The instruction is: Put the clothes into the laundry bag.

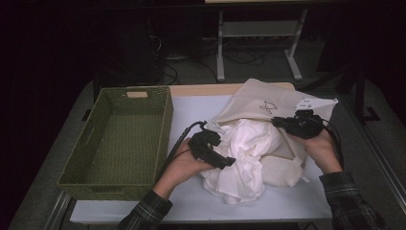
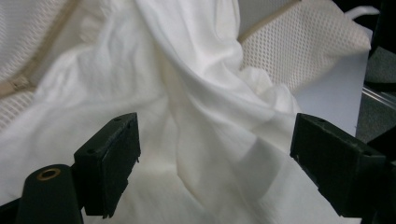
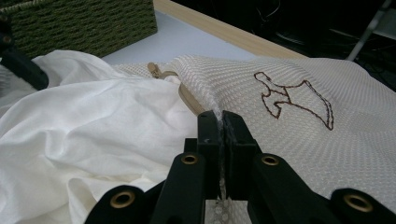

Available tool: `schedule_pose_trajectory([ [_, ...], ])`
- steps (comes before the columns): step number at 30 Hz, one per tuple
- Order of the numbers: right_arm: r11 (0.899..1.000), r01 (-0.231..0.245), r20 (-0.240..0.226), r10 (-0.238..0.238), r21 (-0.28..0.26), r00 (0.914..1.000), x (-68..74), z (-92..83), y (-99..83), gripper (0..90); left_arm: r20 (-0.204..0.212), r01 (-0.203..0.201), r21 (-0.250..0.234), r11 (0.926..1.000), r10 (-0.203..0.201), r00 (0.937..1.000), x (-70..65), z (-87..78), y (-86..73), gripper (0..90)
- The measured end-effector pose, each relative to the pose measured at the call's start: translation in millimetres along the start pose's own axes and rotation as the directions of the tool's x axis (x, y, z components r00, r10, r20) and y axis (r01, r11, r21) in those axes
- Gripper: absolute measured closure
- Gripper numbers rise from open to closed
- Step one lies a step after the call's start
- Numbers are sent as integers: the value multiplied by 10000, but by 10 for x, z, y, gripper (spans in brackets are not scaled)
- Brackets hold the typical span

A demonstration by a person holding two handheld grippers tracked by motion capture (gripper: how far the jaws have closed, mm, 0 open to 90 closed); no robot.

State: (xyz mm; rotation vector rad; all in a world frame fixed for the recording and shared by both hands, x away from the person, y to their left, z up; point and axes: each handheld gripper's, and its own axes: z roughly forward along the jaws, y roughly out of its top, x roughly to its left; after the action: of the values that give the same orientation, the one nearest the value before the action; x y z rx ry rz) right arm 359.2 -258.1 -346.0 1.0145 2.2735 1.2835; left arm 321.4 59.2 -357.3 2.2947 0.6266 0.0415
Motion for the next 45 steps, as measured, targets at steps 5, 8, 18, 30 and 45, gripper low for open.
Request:
schedule_pose_trajectory([
  [5, 10000, -10, -10, 10, 44, 10000, 0, 11, -7, 863, -128, -59, 380, 9993, 64, 9999, -21, 87, -136, 154],
  [8, 10000, 19, 8, -19, 62, 10000, 1, 9, -10, 863, -317, -78, 353, 9993, 89, 9995, -14, 34, -174, 154],
  [18, 9999, 42, 15, -42, 154, 10000, 6, 28, -23, 863, -931, 186, 653, 9977, -125, 9956, 40, -23, -334, 245],
  [30, 9997, 42, -14, -42, 241, 10000, 12, 51, -37, 863, -1007, 506, 564, 9971, -447, 9939, 156, 64, -370, 867],
  [45, 9997, 67, -21, -67, 249, 10000, 12, 45, -32, 863, -236, -241, -947, 9952, 219, 9995, 116, 217, 260, 875],
])
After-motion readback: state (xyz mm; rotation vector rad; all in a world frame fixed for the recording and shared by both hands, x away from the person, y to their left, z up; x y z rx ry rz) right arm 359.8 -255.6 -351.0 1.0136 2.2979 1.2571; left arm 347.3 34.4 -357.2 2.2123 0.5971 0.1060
